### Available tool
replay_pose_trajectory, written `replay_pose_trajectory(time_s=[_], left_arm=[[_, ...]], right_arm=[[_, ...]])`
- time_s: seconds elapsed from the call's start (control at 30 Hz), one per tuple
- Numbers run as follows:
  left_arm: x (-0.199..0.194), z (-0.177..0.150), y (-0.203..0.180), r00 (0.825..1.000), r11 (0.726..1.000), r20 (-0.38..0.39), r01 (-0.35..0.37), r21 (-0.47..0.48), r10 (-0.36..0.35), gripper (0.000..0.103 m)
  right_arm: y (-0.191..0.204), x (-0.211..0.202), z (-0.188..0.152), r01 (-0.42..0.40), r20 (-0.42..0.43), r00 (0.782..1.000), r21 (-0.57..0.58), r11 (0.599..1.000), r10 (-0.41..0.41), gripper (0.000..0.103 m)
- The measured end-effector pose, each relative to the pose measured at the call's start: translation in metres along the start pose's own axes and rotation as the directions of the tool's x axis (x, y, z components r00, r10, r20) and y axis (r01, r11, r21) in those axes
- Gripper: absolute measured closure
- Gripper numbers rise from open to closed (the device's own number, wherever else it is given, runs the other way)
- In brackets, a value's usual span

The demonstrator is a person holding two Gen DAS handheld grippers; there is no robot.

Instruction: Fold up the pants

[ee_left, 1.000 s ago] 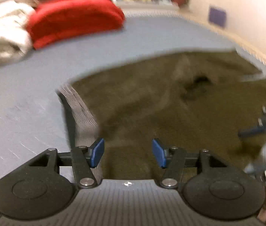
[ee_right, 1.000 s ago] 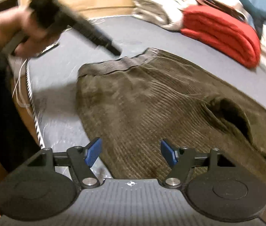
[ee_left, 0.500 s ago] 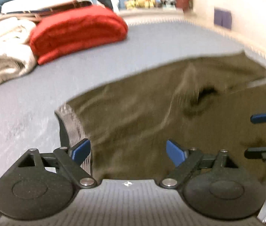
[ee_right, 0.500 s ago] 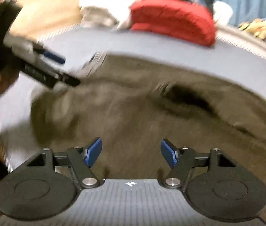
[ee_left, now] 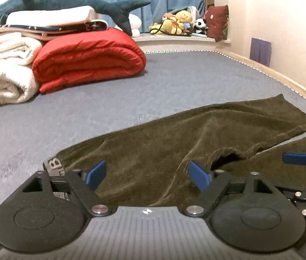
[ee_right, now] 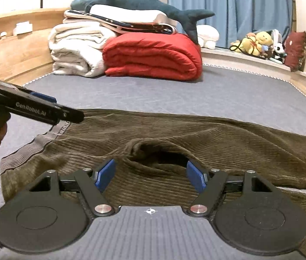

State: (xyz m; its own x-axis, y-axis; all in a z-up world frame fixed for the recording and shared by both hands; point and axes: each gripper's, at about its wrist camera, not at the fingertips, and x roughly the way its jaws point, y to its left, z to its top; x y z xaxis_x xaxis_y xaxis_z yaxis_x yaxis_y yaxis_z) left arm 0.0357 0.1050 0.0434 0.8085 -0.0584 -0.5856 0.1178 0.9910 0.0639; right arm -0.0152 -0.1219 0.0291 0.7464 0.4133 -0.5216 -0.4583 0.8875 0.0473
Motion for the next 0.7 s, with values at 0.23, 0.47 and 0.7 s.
replay_pose_trajectory(time_s=[0.23,0.47,0.7], left_arm=[[0.014,0.005,-0.005,0.998,0.997,-0.009,0.056,-0.051,-0.057,0.042],[0.024,0.011,-0.013,0.996,0.996,-0.029,0.077,-0.054,-0.079,0.066],[0.029,0.028,0.000,0.988,0.989,-0.082,0.121,-0.091,-0.128,0.076]], right_arm=[[-0.026,0.019,-0.004,0.071,-0.038,0.997,0.075,0.995,-0.068,0.028],[-0.051,0.028,0.004,0.070,-0.065,0.996,0.195,0.978,-0.058,0.029],[-0.063,0.034,0.014,0.061,-0.068,0.997,0.240,0.969,-0.046,0.057]])
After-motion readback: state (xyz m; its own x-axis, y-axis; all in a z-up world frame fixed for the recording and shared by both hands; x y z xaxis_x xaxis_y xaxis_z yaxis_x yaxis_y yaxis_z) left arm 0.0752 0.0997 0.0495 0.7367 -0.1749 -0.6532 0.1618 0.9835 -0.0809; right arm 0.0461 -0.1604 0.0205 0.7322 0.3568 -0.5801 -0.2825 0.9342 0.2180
